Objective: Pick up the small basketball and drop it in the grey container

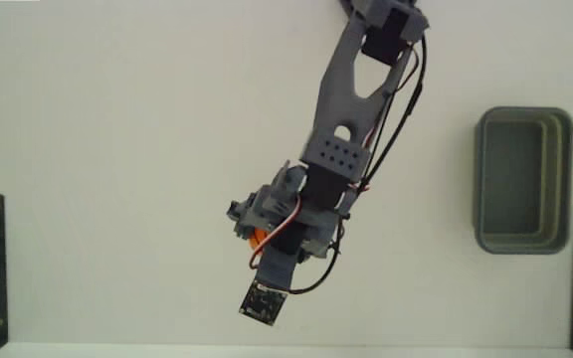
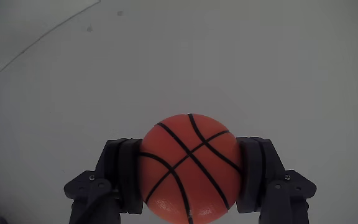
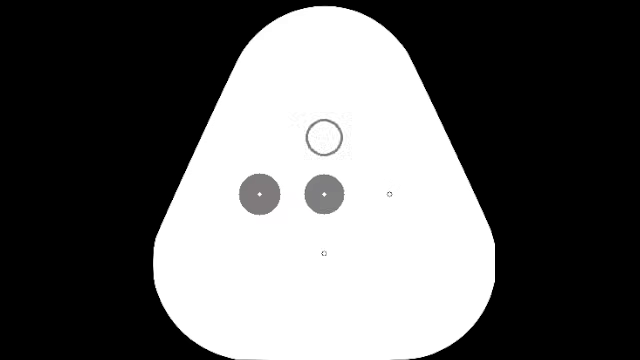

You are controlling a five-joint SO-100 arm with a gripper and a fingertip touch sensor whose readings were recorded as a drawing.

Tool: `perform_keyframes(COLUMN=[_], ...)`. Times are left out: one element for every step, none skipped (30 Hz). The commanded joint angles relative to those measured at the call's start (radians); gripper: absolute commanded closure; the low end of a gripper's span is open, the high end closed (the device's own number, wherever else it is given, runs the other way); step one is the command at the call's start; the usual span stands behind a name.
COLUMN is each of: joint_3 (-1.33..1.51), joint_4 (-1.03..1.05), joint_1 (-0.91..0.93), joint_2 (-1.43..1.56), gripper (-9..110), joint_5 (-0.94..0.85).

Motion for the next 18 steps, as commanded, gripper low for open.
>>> perform_keyframes(joint_3=[-0.074,-0.087,-0.095,-0.108,-0.121,-0.13,-0.143,-0.157,-0.166,-0.18,-0.194,-0.203,-0.217,-0.231,-0.241,-0.255,-0.269,-0.277], joint_4=[0.034,0.043,0.049,0.058,0.067,0.074,0.083,0.093,0.099,0.109,0.118,0.125,0.134,0.144,0.15,0.16,0.169,0.175], joint_1=[0.028,0.028,0.028,0.028,0.028,0.028,0.028,0.028,0.028,0.028,0.028,0.028,0.028,0.028,0.028,0.028,0.028,0.028], joint_2=[0.02,0.017,0.015,0.011,0.008,0.005,0.001,-0.003,-0.006,-0.01,-0.014,-0.017,-0.021,-0.026,-0.029,-0.034,-0.038,-0.041], gripper=[21,21,21,21,21,21,21,21,21,21,21,21,21,21,21,21,21,21], joint_5=[0.003,0.003,0.003,0.003,0.003,0.003,0.003,0.003,0.003,0.003,0.003,0.003,0.003,0.003,0.003,0.003,0.003,0.003])
